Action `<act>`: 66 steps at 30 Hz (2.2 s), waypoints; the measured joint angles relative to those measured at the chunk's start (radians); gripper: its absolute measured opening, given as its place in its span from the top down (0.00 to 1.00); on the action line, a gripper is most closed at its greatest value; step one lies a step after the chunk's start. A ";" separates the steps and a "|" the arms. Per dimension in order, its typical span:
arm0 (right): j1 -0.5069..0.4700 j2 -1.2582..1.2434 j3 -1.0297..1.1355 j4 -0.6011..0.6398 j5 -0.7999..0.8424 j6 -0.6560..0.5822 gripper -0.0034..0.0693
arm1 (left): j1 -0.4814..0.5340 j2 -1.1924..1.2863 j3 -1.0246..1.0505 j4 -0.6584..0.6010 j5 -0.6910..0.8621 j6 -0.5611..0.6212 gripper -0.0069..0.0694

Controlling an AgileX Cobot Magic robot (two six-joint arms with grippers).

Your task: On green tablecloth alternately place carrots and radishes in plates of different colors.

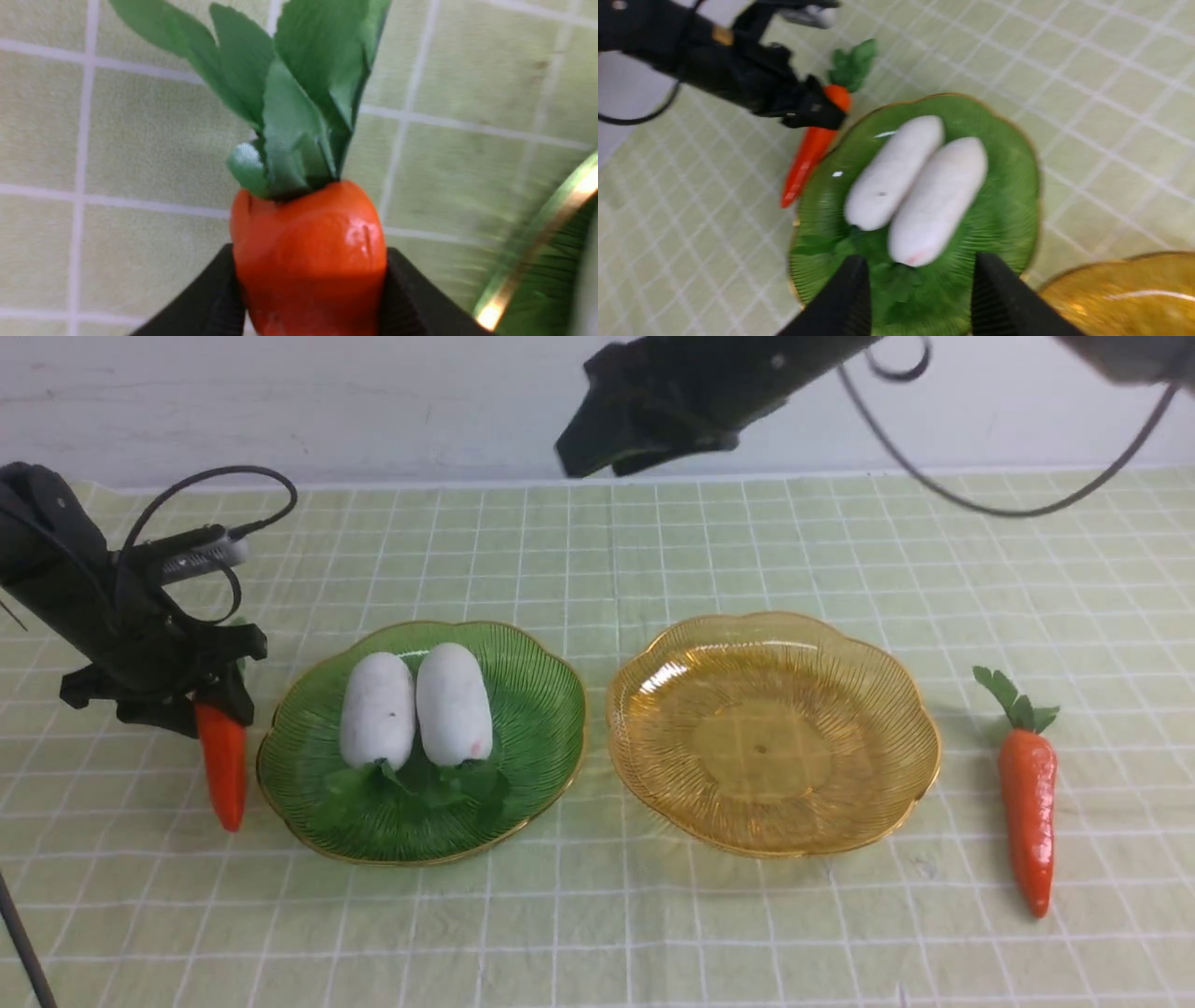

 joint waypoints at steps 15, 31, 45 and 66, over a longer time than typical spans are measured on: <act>-0.249 -0.395 0.582 -0.548 0.015 0.274 0.97 | -0.394 -0.186 -0.285 -0.172 0.252 0.034 0.51; -0.414 -0.239 1.030 -0.354 -0.387 0.239 0.33 | -0.720 0.105 -0.285 -0.176 -0.022 -0.041 0.37; -0.415 -0.079 1.008 -0.331 -0.412 0.142 0.63 | -0.616 0.026 -0.372 -0.116 0.147 -0.057 0.59; -0.254 -0.139 0.836 0.073 -0.387 0.038 0.19 | -0.518 -0.759 0.253 0.129 0.240 -0.050 0.92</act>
